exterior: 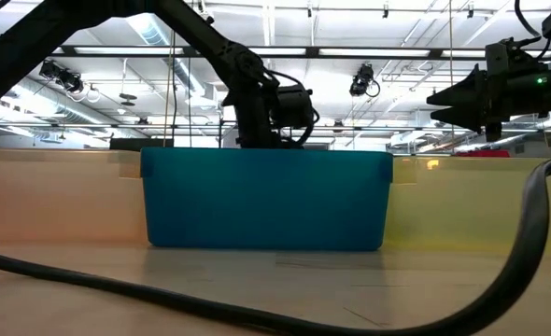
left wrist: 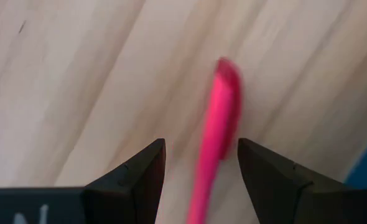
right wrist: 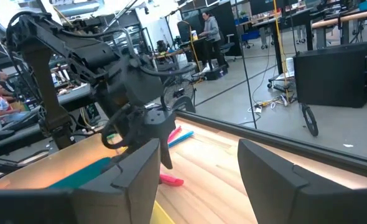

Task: Pick & Place Markers
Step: Put the pink pen into the blue bin

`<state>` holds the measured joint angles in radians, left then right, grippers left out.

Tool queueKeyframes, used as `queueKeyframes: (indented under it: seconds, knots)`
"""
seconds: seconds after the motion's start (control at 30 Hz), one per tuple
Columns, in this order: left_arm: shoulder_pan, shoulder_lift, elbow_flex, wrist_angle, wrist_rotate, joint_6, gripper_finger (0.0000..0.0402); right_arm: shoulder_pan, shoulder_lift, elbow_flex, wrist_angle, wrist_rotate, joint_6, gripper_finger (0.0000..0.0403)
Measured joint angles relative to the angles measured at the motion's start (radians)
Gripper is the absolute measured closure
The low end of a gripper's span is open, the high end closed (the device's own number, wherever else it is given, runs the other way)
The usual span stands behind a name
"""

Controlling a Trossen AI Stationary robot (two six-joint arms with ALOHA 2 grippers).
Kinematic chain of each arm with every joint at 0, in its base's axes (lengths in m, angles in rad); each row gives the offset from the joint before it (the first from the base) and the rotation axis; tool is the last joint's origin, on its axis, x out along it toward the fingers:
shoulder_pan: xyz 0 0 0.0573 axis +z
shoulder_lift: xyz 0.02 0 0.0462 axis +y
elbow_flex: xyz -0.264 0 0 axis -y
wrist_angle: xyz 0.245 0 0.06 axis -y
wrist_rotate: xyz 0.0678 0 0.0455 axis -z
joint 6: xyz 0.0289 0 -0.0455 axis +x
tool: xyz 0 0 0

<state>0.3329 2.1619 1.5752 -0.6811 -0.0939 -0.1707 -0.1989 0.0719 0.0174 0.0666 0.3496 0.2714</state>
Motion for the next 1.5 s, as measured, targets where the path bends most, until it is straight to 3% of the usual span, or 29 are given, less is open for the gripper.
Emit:
queueKeyframes:
  seconds: [0.37,0.73,1.2,1.5]
  knots:
    - [0.038,-0.002,-0.038,0.03,0.025,0.07,0.0205,0.0,0.0,0.0,0.0,0.0,0.0,0.0188]
    - [0.041,-0.004,-0.038,0.029,0.044,0.084,0.0369,0.0,0.0,0.0,0.0,0.0,0.0,0.0188]
    - [0.042,0.004,0.009,-0.015,0.042,0.081,0.0368,0.0,0.0,0.0,0.0,0.0,0.0,0.0188]
    - [0.042,0.004,0.094,-0.106,0.044,0.161,0.0369,0.0,0.0,0.0,0.0,0.0,0.0,0.0188]
